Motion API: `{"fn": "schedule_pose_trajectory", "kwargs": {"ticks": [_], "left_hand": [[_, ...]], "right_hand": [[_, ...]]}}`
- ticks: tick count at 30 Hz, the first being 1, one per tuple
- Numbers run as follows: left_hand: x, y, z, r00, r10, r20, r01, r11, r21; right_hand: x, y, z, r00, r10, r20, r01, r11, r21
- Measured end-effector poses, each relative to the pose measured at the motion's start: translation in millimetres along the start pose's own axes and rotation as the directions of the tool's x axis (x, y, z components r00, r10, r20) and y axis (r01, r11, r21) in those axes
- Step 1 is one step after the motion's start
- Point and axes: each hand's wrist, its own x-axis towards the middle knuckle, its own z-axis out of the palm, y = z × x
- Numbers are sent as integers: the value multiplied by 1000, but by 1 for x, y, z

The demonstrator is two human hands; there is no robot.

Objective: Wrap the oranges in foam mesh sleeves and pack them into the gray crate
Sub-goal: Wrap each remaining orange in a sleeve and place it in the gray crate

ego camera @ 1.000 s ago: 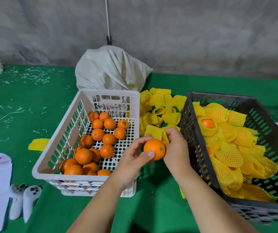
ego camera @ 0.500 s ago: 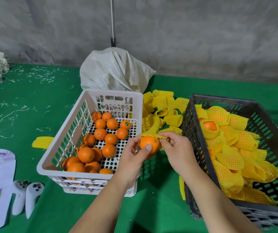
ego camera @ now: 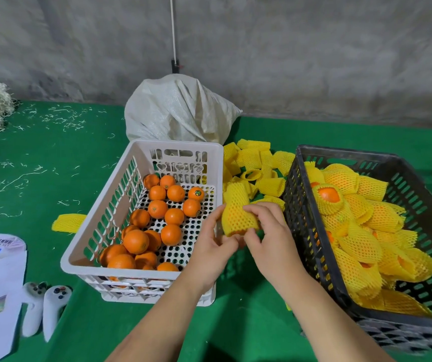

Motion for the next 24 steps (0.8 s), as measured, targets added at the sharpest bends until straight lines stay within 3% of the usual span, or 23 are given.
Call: {"fn": "schedule_pose_trajectory", "kwargs": {"ticks": [4,9,12,14,17,21,24], "left_hand": [[-1,4,5,998,25,-53,-20,996,91],[0,4,7,999,43,0,-43,993,105],[1,7,8,987,77,-139,-72,997,39],[1,8,7,976,88,-200,-83,996,34],[2,7,4,984,93,-151,-83,994,68],[1,5,1,994,101,-35,-97,989,108],[2,3,1,989,140,-50,-133,984,118]], "right_hand": [[-3,2,0,1000,2,-11,-3,1000,-10],[0,-3,2,997,-48,-63,50,998,33],[1,-1,6,994,-104,-25,104,994,-26],[2,2,9,999,-39,-30,38,999,-22],[1,2,12,998,-8,-63,9,1000,14],[5,1,13,984,-125,-128,126,992,2],[7,3,10,960,-215,-178,207,976,-60]]}}
